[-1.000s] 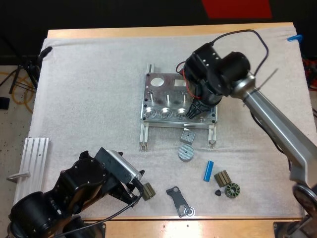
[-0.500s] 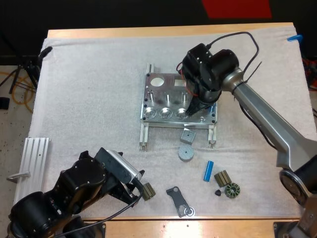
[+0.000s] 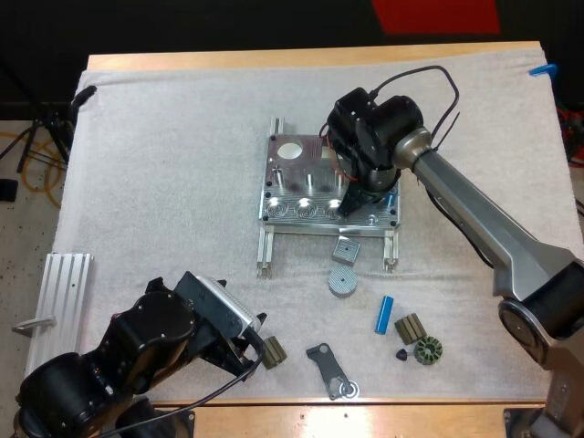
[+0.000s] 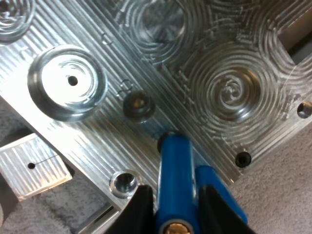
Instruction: Load cells from right to left
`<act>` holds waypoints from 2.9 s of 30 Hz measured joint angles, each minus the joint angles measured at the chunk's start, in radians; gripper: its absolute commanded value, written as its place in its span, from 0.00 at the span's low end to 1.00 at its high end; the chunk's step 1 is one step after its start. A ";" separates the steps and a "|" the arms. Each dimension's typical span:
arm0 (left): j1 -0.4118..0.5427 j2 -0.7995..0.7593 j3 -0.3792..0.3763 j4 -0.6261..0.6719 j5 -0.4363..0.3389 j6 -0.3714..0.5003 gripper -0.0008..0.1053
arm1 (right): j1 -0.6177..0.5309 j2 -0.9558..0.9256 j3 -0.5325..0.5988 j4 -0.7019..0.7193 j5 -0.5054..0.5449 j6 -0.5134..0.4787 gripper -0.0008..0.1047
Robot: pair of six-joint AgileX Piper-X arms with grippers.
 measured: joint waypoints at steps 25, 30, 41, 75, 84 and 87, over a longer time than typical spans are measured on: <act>0.000 0.000 0.000 0.000 0.000 0.000 0.62 | 0.000 0.017 -0.006 -0.005 -0.025 0.005 0.14; 0.000 0.000 0.000 0.000 0.000 0.000 0.62 | 0.000 0.017 -0.006 -0.005 -0.025 0.009 0.14; 0.000 0.000 0.000 0.000 0.000 0.000 0.62 | -0.003 0.022 -0.006 -0.006 -0.049 0.009 0.14; 0.000 0.000 0.000 0.000 0.000 0.000 0.62 | 0.000 -0.024 -0.059 0.006 0.055 0.009 0.44; 0.000 0.000 0.000 0.000 0.000 0.000 0.62 | 0.000 -0.015 -0.059 0.008 0.076 0.009 0.44; 0.000 0.000 0.000 0.000 0.000 0.000 0.62 | 0.000 -0.002 -0.059 0.008 0.080 0.009 0.44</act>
